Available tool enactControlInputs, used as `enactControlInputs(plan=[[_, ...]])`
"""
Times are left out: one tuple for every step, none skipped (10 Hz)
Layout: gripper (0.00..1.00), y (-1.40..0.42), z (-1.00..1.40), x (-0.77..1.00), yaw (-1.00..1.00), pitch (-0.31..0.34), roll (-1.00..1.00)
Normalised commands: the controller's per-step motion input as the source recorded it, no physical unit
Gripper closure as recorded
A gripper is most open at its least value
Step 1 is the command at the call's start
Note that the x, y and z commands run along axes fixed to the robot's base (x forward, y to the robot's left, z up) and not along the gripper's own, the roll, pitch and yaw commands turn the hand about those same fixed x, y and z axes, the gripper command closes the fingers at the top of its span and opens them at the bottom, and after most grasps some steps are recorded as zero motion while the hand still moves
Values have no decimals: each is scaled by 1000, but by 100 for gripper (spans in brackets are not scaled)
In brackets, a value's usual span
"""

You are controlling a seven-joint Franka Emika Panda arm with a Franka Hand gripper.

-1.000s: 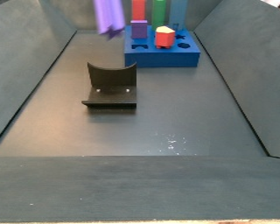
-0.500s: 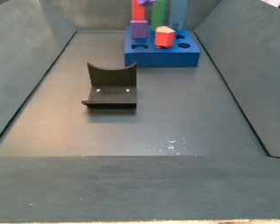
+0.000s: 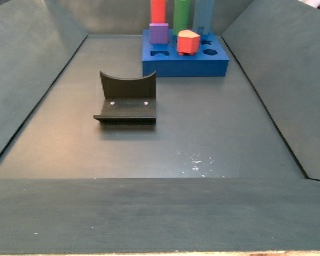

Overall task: Pick up the star object. Move up. Place the star object on the fixture. Regrasp the star object. Move to above the board. Insert the star object.
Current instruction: Move to above the board, then insert the star object.

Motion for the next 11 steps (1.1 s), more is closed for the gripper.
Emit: enactControlInputs(plan=[[100, -17, 6, -58, -19, -113, -441], [100, -10, 9, -34, -16, -55, -248], [100, 0, 0, -69, 0, 0, 0], [100, 0, -246, -411, -143, -93, 40], [100, -97, -774, -880, -103, -77, 107], [100, -229, -969, -1000, -29, -43, 50], [100, -269, -823, -1000, 6, -117, -44], [100, -431, -506, -774, 57, -161, -109], [100, -331, -600, -897, -3, -184, -130], [100, -151, -603, -866, -146, -137, -184], [100, -31, -580, -766, -306, -174, -230]])
